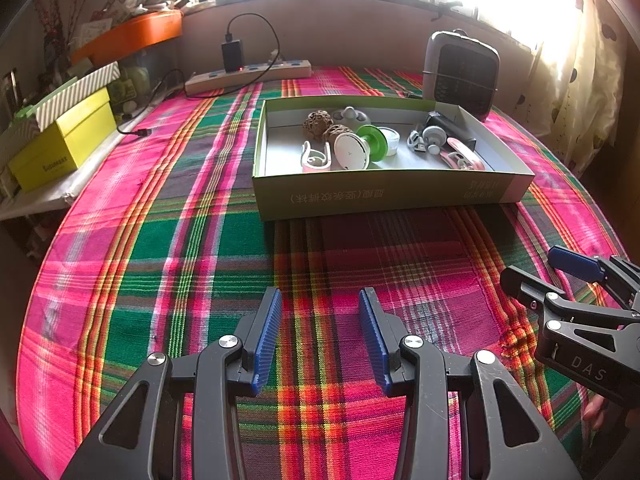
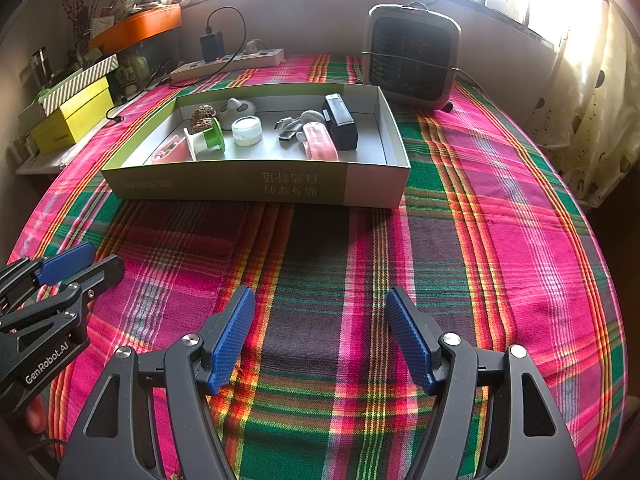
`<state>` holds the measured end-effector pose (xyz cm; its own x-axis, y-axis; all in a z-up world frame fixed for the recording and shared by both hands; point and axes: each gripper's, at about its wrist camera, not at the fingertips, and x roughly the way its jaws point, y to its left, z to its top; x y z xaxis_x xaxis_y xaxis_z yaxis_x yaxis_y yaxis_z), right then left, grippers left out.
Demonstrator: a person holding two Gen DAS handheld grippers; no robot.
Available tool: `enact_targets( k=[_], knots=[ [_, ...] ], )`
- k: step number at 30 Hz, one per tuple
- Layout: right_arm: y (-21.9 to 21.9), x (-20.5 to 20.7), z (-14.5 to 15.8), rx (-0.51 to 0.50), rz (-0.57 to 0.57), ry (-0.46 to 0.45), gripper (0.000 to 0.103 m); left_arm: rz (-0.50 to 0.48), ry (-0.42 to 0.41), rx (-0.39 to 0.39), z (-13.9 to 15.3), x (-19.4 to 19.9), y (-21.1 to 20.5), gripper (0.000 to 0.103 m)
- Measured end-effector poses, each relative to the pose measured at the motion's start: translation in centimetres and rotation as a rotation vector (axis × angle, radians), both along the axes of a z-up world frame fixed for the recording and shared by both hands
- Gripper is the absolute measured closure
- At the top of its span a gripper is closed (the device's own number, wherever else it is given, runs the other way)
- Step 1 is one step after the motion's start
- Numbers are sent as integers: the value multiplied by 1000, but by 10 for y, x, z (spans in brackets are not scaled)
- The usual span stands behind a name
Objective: Organize objects
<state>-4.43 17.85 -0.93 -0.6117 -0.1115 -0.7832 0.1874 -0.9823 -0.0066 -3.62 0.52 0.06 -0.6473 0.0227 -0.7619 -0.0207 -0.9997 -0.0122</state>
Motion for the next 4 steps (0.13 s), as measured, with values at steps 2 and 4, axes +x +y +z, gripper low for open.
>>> enact_targets(
  k=[2, 4],
  knots=[
    [0, 0, 0, 0, 0, 0, 34, 0, 0, -1, 0, 0, 0, 65],
    [0, 0, 0, 0, 0, 0, 34, 0, 0, -1, 0, 0, 0, 65]
  ],
)
